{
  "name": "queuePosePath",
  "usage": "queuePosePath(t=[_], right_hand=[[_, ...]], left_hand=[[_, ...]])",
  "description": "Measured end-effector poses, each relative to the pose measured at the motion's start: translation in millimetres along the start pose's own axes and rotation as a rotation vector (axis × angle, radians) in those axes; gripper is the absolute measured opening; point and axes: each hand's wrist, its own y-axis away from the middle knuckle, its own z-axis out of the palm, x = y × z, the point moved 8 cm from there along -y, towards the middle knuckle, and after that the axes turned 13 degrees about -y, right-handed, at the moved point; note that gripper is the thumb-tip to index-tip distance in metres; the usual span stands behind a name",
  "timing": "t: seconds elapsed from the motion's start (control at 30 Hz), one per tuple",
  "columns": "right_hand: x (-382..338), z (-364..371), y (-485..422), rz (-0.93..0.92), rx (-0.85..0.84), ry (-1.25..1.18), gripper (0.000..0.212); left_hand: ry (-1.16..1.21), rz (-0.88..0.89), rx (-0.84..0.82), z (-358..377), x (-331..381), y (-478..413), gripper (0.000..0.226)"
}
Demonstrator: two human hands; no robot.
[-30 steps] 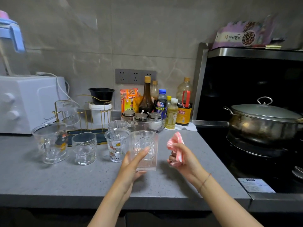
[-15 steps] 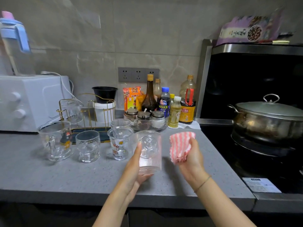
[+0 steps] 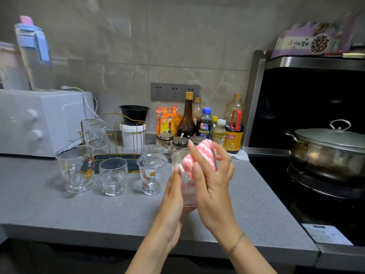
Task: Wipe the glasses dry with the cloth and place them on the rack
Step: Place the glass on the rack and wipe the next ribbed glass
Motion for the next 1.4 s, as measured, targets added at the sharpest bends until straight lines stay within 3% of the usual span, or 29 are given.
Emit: queuePosePath(t=[0.1,0.2,0.4,0.6,0.67,0.8,0.93,1.07,1.23,1.4], right_hand=[[2,0,-2,0.056,-0.019,-0.156,0.049],[7,4,-4,0.130,-0.064,-0.286,0.053],[-18,16,9,-0.185,-0.189,-0.104,0.046],[-14,18,43,-0.387,-0.279,0.108,0.048],[-15,17,40,-0.359,-0.265,0.129,0.047],[-22,8,14,-0.209,-0.199,0.086,0.047],[-24,0,-10,-0.134,-0.176,0.028,0.047],[-31,8,0,-0.199,-0.214,0.047,0.048],[-30,21,31,-0.300,-0.289,0.130,0.046],[-34,14,18,-0.298,-0.245,0.064,0.042]], left_hand=[[0.008,0.004,0.039,-3,3,1,0.070],[0.018,0.010,0.062,-6,7,1,0.068],[0.041,0.016,0.044,-15,20,2,0.059],[0.152,-0.078,-0.051,-17,22,3,0.075],[0.155,-0.080,-0.055,-15,22,3,0.087],[0.099,0.016,-0.114,-2,27,5,0.077],[0.074,0.019,-0.104,-3,21,6,0.087],[0.082,0.039,-0.097,-3,28,6,0.060],[0.215,-0.007,-0.124,-4,40,7,0.058],[0.246,-0.021,-0.188,3,41,8,0.051]])
